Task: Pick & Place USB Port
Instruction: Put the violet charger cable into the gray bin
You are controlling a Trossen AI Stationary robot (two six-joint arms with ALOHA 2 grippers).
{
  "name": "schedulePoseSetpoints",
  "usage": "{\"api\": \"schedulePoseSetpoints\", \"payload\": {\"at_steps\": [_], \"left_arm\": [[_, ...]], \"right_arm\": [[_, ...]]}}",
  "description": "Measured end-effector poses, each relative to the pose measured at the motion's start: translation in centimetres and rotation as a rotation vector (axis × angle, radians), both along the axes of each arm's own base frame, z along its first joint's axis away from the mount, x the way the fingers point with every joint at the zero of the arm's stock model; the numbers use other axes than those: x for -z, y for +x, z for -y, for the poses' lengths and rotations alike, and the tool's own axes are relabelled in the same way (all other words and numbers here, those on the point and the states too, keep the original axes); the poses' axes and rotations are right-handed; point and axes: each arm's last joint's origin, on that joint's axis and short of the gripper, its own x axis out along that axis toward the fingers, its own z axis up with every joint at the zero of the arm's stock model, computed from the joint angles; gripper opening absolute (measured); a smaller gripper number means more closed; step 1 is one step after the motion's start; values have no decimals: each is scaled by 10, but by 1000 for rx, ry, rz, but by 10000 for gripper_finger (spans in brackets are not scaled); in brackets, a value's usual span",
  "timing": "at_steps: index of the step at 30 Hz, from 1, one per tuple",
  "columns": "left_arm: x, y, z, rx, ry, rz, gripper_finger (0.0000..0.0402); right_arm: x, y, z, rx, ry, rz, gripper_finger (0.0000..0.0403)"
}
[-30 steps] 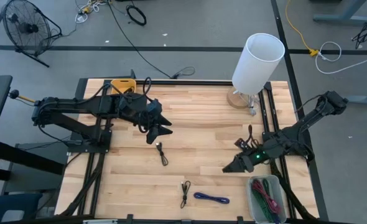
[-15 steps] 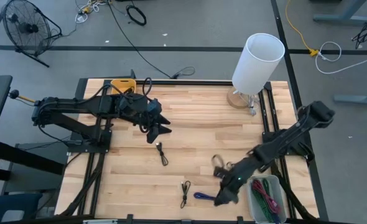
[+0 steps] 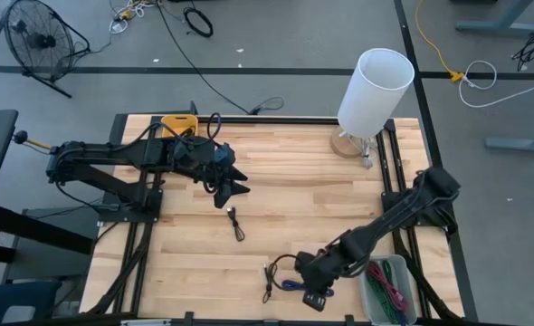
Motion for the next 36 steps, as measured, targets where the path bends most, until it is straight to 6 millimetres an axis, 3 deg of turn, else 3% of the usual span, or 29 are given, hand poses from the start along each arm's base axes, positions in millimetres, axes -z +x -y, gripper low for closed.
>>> {"api": "schedulePoseSetpoints", "payload": {"at_steps": [6, 11, 31, 36], "left_arm": [[0, 0, 0, -2, -5, -1, 206], [0, 0, 0, -8, -14, -2, 206], [1, 0, 1, -11, -31, -10, 206], [1, -1, 0, -12, -31, -14, 206]], "right_arm": [[25, 0, 4, -10, -86, -83, 40], [37, 4, 0, -43, -73, -89, 39], [86, 15, -4, -108, -120, -170, 146], [90, 14, -4, -121, -138, -194, 147]]}}
